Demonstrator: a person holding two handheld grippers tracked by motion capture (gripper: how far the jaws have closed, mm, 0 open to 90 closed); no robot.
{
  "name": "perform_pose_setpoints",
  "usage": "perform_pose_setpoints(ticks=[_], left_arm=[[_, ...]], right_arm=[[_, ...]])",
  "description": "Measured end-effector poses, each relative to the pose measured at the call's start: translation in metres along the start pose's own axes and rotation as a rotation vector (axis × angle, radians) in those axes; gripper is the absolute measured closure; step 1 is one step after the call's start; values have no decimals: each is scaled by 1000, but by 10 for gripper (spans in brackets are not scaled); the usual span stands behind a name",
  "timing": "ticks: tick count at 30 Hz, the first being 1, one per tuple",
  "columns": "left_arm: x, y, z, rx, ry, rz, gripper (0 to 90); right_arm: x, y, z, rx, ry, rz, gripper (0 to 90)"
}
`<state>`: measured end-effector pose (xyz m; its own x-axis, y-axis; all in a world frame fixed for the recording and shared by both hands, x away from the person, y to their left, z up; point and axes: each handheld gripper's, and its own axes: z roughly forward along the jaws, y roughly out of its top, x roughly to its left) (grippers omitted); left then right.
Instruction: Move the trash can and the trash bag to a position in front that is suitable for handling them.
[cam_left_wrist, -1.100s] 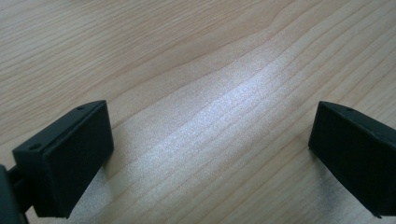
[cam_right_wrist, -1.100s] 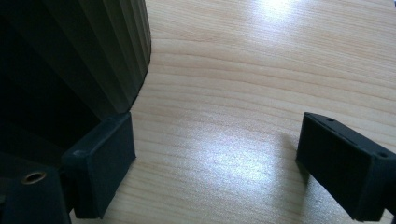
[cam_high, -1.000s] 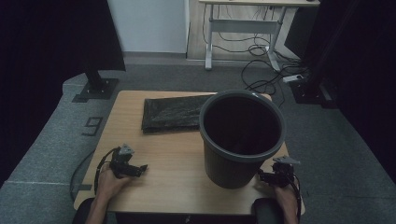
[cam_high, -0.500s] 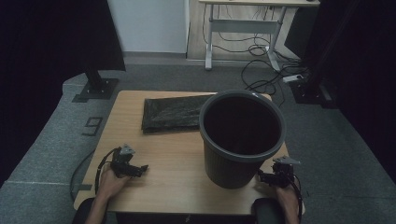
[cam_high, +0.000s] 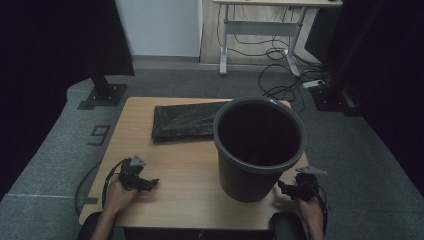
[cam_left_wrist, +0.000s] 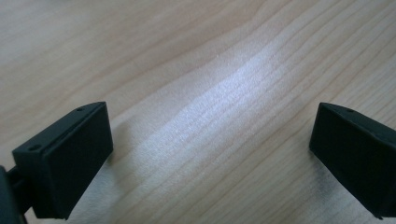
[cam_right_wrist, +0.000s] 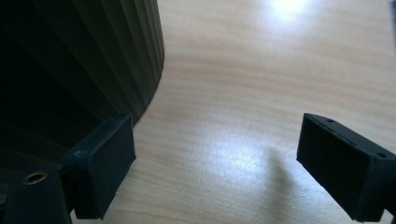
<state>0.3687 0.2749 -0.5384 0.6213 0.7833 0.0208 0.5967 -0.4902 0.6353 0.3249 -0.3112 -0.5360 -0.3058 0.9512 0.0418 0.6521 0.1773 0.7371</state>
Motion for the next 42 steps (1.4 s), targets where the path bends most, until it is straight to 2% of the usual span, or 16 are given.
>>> perform_pose_setpoints(ticks=[4, 7, 15, 19, 30, 36, 42], left_arm=[[1, 4, -9, -45, 13, -6, 0], [2, 6, -15, -75, 13, -27, 0], [1, 13, -20, -94, 14, -28, 0], [-4, 22, -19, -114, 15, -9, 0], [-14, 49, -19, -152, 3, 34, 0], [-12, 62, -18, -160, 14, 42, 0], [-7, 74, -16, -171, 27, 31, 0]], right_arm=[[1, 8, -10, -25, -2, -3, 106], [4, 14, -16, -40, 6, -14, 106], [8, 23, -20, -29, -21, -23, 108], [11, 27, -17, -19, -15, -20, 108], [29, 44, -1, -12, 0, -69, 108], [43, 57, 12, -12, 10, -84, 116], [58, 71, 26, -11, 31, -117, 117]])
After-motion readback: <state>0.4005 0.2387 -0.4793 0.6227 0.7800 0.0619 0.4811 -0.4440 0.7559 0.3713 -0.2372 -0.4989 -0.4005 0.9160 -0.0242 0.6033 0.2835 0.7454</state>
